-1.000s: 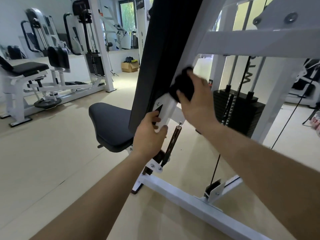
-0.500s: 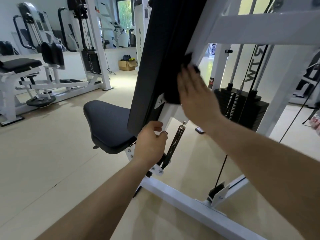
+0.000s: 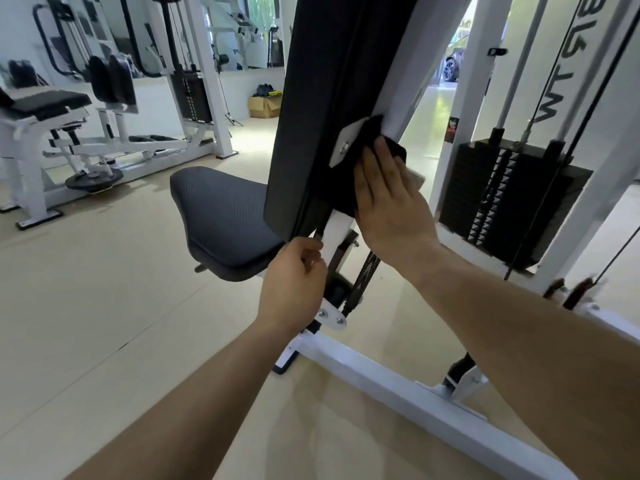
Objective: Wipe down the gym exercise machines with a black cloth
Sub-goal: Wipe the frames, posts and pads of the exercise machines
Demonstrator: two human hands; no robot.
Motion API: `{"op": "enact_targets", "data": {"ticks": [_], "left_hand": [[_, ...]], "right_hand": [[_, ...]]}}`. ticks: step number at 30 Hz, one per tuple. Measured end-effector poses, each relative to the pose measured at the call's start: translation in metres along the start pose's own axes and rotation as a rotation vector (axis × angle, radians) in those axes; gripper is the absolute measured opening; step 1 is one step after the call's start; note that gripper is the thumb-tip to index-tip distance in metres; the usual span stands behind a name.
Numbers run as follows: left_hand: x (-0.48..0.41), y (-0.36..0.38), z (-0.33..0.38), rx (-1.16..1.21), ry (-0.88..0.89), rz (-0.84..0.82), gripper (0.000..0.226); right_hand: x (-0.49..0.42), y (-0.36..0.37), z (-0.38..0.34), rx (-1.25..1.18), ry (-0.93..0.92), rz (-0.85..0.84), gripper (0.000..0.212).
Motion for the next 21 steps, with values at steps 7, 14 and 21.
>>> {"op": "enact_targets", "data": {"ticks": [7,14,21], "left_hand": [[-0.009,0.038,-0.048,0.052,-0.062,0.002,0.027],[-0.016,0.063,-0.096,0.117,-0.157,0.046,0.027],[-0.020,0.077,-0.123,0.428,-0.284,0.089,0.015]], "right_hand": [[0.045,0.045,-0.051,0.000,0.006,-0.039,0.051],[0.068,0.077,-0.084,0.021,-0.022,-0.047,0.047],[0.084,0.090,-0.109,0.074,-0.057,-0.056,0.047]]}}
Point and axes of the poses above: each hand's wrist, its own x-axis away from the middle knuckle, its own y-axis out of the palm, z = x × y, the point moved 2 cm from there along -x, towards the middle knuckle, and after that the axes turned 6 degrees about -x, right-handed, at the moved point
